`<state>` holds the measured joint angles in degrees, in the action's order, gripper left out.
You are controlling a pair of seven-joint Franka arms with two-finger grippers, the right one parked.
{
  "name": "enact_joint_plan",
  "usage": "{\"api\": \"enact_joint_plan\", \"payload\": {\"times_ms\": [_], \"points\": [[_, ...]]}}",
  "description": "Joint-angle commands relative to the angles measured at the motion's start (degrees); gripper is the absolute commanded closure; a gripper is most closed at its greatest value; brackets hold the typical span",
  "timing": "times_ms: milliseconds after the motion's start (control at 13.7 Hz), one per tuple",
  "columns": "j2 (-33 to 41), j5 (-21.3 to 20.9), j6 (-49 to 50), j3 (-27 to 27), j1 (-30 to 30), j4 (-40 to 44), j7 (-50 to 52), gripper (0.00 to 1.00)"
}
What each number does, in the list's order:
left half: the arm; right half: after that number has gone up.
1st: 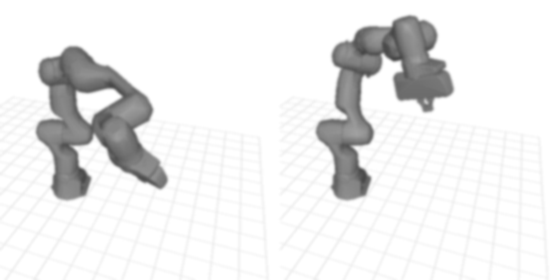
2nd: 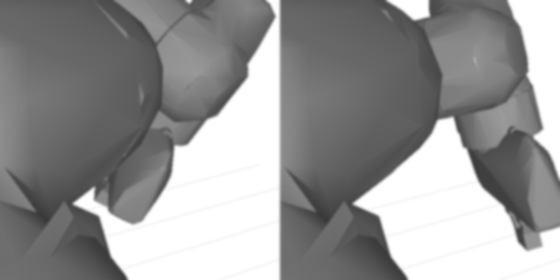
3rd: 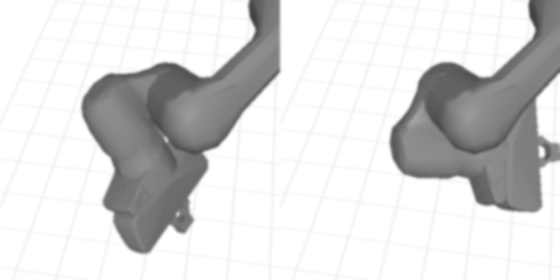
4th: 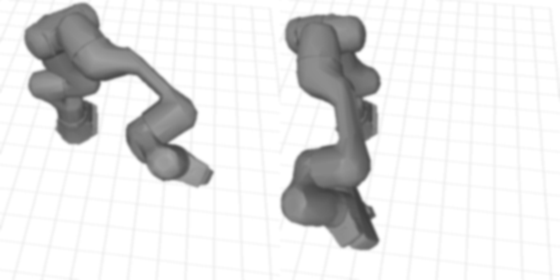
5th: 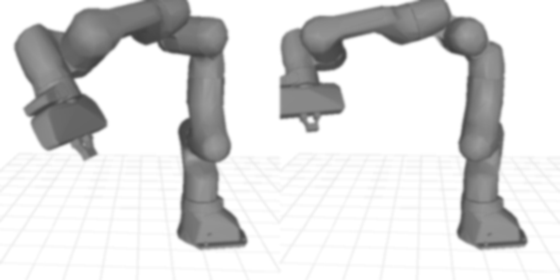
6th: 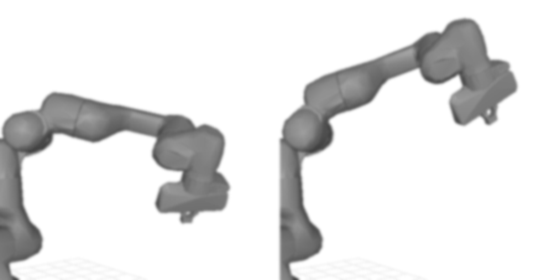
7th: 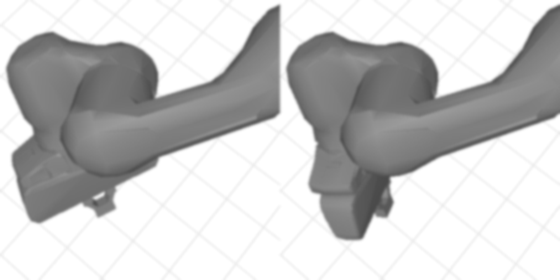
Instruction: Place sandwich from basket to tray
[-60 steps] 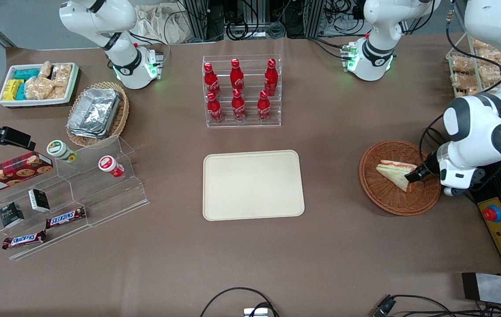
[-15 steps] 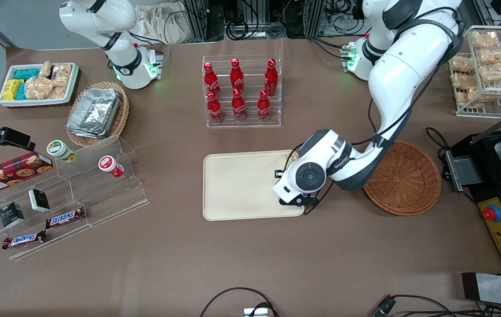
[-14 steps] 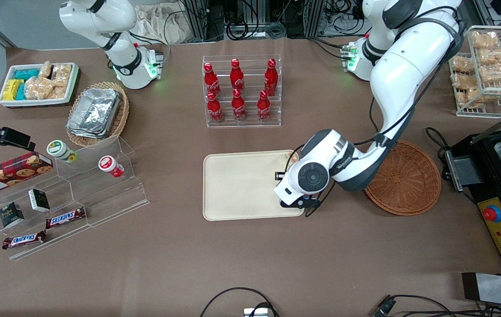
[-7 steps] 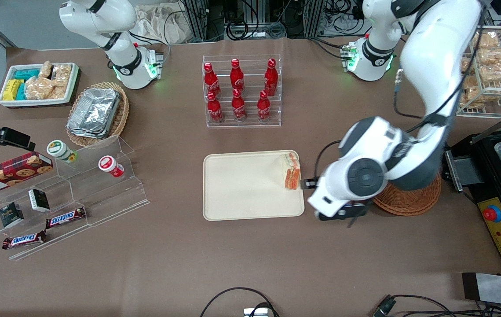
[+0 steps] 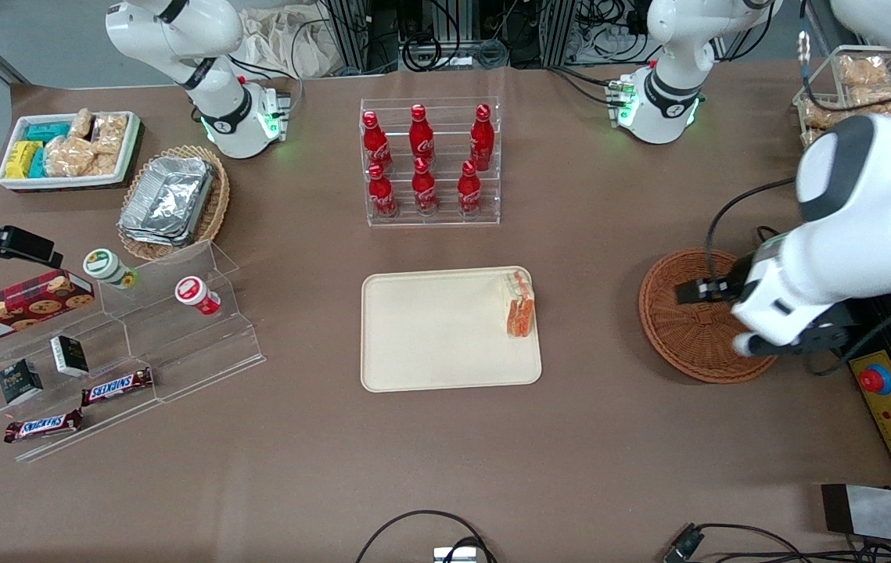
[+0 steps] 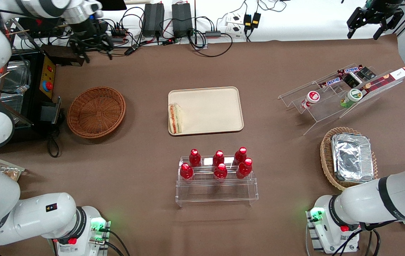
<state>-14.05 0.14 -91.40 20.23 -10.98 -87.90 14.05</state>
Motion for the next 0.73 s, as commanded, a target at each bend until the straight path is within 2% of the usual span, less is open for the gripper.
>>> {"api": "enact_joint_plan", "payload": {"times_ms": [0, 293, 439, 659], "points": [[8.7, 1.2, -3.4, -12.3, 7.4, -9.1, -6.3, 0.00], [8.7, 0.6, -4.7, -13.5, 8.7, -7.4, -5.5, 0.00], [7.8, -2.8, -4.7, -13.4, 9.8, -5.9, -5.3, 0.00], [5.4, -3.4, -4.0, -13.0, 9.8, -2.3, -5.9, 0.00]]}}
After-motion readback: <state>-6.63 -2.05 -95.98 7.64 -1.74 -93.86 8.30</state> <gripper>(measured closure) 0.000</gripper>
